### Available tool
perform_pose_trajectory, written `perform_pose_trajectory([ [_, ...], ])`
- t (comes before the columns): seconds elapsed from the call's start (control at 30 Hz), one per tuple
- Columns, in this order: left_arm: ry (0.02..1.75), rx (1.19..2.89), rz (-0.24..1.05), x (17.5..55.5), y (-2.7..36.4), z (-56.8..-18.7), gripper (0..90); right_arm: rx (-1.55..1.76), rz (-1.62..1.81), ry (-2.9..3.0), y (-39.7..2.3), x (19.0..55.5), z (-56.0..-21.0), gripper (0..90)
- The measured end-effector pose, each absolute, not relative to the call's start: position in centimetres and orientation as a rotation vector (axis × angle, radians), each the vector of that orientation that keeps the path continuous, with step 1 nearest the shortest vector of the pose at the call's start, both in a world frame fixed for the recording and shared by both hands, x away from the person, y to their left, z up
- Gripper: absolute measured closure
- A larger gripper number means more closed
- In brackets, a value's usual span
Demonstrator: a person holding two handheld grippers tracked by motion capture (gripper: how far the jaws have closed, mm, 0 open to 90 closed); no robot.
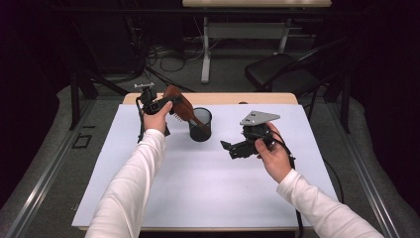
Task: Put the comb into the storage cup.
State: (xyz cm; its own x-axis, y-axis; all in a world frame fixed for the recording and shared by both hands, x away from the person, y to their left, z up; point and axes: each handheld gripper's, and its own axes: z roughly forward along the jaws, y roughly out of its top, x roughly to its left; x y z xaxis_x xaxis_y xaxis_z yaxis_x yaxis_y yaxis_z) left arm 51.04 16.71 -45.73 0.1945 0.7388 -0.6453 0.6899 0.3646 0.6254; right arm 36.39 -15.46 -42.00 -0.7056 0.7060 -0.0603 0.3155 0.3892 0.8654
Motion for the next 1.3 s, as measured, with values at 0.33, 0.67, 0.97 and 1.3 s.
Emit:
perform_pose_trajectory([
  [0.33,1.523,1.348,0.067,50.98,16.59,-45.74,39.3,0.879,1.25,2.238,-15.43,36.45,-42.06,0.0],
  [0.67,1.529,1.35,0.072,51.0,16.67,-45.77,32.4,0.877,1.245,2.244,-15.31,36.43,-42.12,0.0],
  [0.97,1.533,1.335,0.082,50.92,16.72,-45.66,24.7,0.878,1.244,2.251,-15.07,36.39,-42.22,0.0],
  [1.3,1.545,1.327,0.092,50.85,16.72,-45.5,15.6,0.866,1.235,2.254,-14.9,36.34,-42.3,0.0],
])
